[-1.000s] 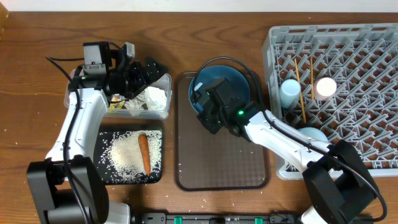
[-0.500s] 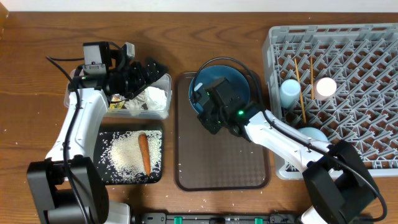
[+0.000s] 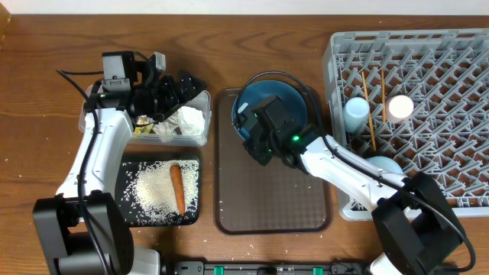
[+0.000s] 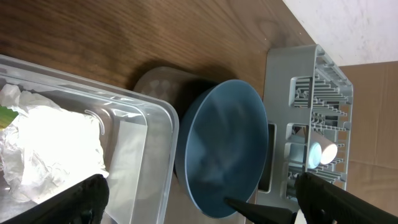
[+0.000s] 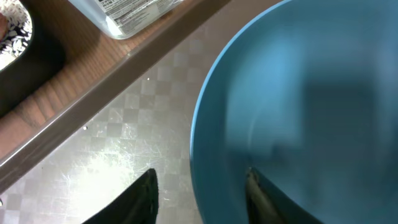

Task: Sort waste into correct bins and load items into the dishwasher rack
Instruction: 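Grasp the blue plate's rim with the right gripper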

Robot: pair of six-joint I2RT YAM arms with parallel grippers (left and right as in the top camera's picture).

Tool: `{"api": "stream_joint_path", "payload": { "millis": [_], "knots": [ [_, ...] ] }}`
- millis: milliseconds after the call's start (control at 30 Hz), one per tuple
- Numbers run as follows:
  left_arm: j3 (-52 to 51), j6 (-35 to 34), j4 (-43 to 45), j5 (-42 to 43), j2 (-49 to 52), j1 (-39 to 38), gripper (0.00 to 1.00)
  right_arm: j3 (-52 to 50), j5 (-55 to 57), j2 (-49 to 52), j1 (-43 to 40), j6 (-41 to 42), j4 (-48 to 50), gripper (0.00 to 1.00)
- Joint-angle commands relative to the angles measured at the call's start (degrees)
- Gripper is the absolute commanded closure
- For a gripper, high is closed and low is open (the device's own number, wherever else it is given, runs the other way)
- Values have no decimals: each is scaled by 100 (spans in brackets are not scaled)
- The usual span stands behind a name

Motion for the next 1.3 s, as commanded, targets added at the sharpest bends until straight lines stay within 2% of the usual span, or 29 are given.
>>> {"api": "stream_joint_path", "payload": {
  "millis": [0,367,667,800,933,1100,1267],
  "knots": [
    [42,-48,-13,72,-15,24,2,-9,48,28,26,-81,-7,60],
    [42,-48,-15,72,-15,24,2,-9,48,59,37,-81,-17,56],
    [42,-48,-13,72,-15,24,2,-9,50,479,37,-79,177,53],
    [42,-48,-13,72,-15,24,2,-7,46,463,37,-76,216,57],
    [42,-48,-13,72,-15,24,2,-7,48,463,37,-79,214,67],
    [42,-48,-15,72,-15,24,2,-7,48,463,42,-79,219,68],
    [42,-48,-13,72,-15,24,2,-7,48,463,44,-79,219,85]
  ]
}}
